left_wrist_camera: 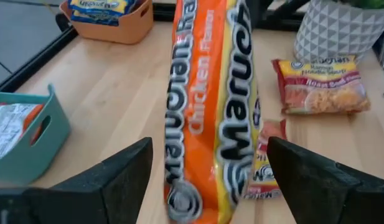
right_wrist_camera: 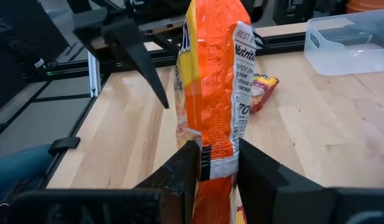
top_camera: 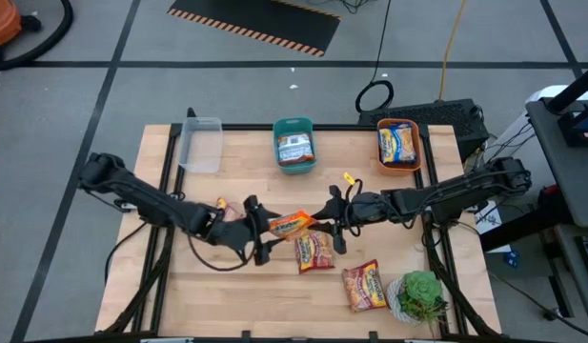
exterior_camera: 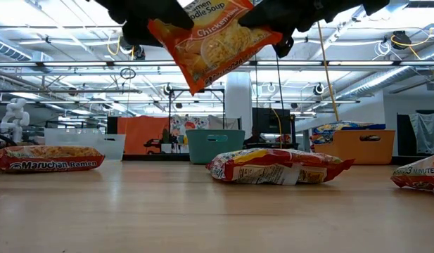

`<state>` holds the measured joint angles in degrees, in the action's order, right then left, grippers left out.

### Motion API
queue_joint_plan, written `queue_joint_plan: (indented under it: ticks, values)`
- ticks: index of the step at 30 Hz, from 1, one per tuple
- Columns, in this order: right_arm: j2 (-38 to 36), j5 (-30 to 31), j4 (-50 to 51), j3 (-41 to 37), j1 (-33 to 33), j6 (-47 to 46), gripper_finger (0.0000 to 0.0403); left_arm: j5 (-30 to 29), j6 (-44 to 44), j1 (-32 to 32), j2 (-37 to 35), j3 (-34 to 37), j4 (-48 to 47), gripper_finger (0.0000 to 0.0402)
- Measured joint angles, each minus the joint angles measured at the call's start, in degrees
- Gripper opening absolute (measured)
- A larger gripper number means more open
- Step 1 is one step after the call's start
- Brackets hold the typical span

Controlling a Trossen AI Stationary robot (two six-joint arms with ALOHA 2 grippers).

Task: Sort Maruchan noodles
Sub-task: Put the orange noodle pack into the blue bin

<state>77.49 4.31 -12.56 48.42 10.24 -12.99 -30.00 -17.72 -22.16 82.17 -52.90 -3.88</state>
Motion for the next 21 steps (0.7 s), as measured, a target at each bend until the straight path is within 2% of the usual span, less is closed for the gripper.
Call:
queue_joint_plan:
  ticks: [8, 21]
  values:
    - [0.0, 0.0, 0.0, 0.0, 0.0, 0.1, 0.0082, 6.4, 0.1, 2.3, 1.2, 0.0, 1.0, 0.0311]
    - [0.0, -0.1, 0.0, 0.0, 0.0, 0.2, 0.0082, 7.5, 2.0, 2.3, 1.2, 0.0, 1.0, 0.015]
